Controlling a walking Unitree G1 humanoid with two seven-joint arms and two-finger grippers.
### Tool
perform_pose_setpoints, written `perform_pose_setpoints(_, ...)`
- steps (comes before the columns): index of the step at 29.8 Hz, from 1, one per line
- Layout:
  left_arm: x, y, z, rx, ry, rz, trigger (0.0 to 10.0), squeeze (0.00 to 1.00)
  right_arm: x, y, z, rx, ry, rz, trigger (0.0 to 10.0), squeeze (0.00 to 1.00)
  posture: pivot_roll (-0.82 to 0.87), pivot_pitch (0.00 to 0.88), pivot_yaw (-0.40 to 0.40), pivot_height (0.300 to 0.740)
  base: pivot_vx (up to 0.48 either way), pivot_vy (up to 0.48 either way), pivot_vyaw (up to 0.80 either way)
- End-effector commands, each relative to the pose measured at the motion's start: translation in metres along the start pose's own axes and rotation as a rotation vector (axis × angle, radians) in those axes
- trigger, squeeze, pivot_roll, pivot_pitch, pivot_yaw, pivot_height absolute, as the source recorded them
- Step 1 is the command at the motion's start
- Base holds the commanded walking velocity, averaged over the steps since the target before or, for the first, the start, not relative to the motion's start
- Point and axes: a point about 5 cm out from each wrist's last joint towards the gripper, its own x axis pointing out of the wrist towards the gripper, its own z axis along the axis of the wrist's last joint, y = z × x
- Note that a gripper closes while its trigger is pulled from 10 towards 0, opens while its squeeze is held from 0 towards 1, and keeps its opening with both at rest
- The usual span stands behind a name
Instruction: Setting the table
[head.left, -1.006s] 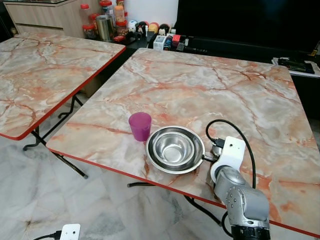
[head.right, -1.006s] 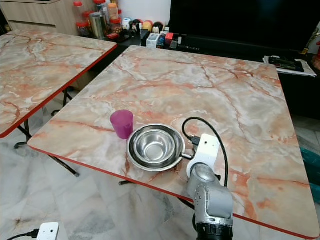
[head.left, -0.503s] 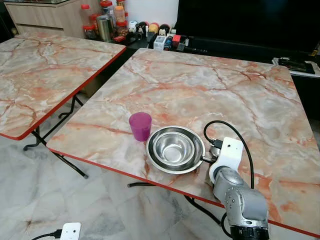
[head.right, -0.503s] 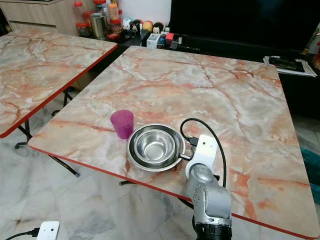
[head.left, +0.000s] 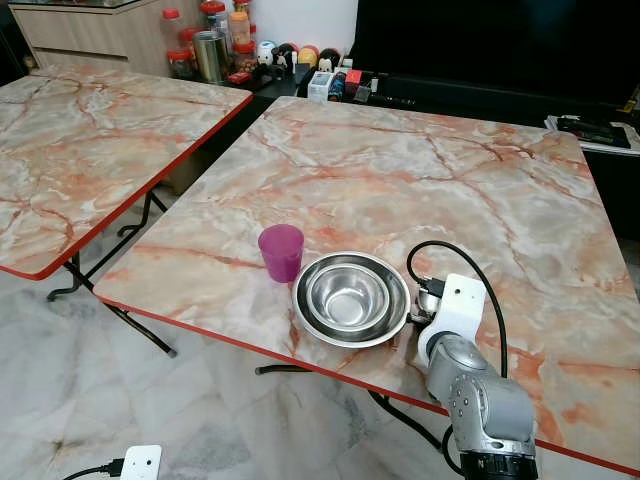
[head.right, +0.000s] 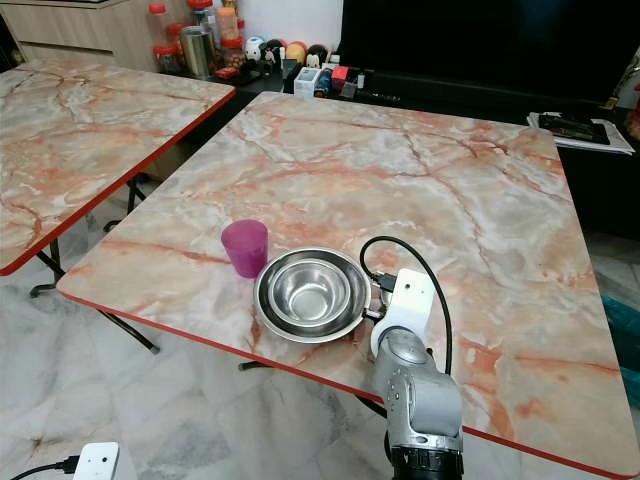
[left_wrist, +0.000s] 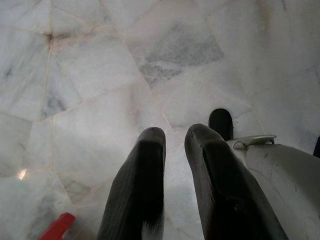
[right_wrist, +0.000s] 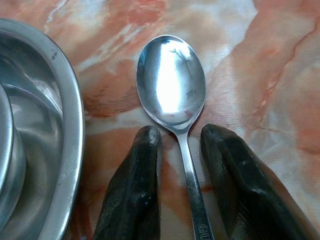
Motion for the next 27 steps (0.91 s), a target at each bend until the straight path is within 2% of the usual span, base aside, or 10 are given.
perform_pose_setpoints(1,-0.001,0.003,-0.004,0.009,0.021,0.014,10.0,0.00,-0.002,0.008,-0.010,-0.001,0.026,0.024,10.0,0.82,0.00,0.101,0.004,0.740,0.000,0.000,0.00)
perform_pose_setpoints(4,-0.001,0.003,-0.004,0.009,0.021,0.014,10.0,0.00,-0.002,0.008,-0.009,0.002,0.023,0.026,10.0,0.81,0.00,0.102,0.004,0.740,0.000,0.000,0.00)
perform_pose_setpoints(5,-0.001,0.003,-0.004,0.009,0.021,0.015,10.0,0.00,-0.002,0.009,-0.007,0.006,0.014,0.028,10.0,0.65,0.00,0.102,0.005,0.740,0.000,0.000,0.00)
perform_pose_setpoints(9,-0.001,0.003,-0.004,0.009,0.021,0.015,10.0,0.00,-0.002,0.009,-0.007,0.007,0.011,0.029,10.0,0.65,0.00,0.102,0.005,0.740,0.000,0.000,0.00)
perform_pose_setpoints(10,-0.001,0.004,-0.005,0.008,0.022,0.016,10.0,0.00,-0.002,0.006,-0.003,-0.010,-0.020,0.001,10.0,0.00,0.00,0.101,0.005,0.740,0.000,0.000,0.00)
perform_pose_setpoints(13,-0.001,0.006,-0.006,0.007,0.023,0.017,10.0,0.00,-0.003,-0.002,0.008,-0.035,-0.085,-0.060,10.0,0.00,0.00,0.101,0.006,0.740,0.000,0.000,0.00)
perform_pose_setpoints(26,-0.001,0.005,-0.004,0.004,0.019,0.009,10.0,0.00,-0.003,-0.018,0.020,-0.091,-0.181,-0.172,10.0,0.00,0.00,0.098,0.006,0.740,0.000,0.000,0.00)
perform_pose_setpoints(27,-0.001,0.005,-0.004,0.003,0.018,0.009,10.0,0.00,-0.005,-0.019,0.027,-0.082,-0.242,-0.173,10.0,0.00,0.00,0.098,0.006,0.740,0.000,0.000,0.00)
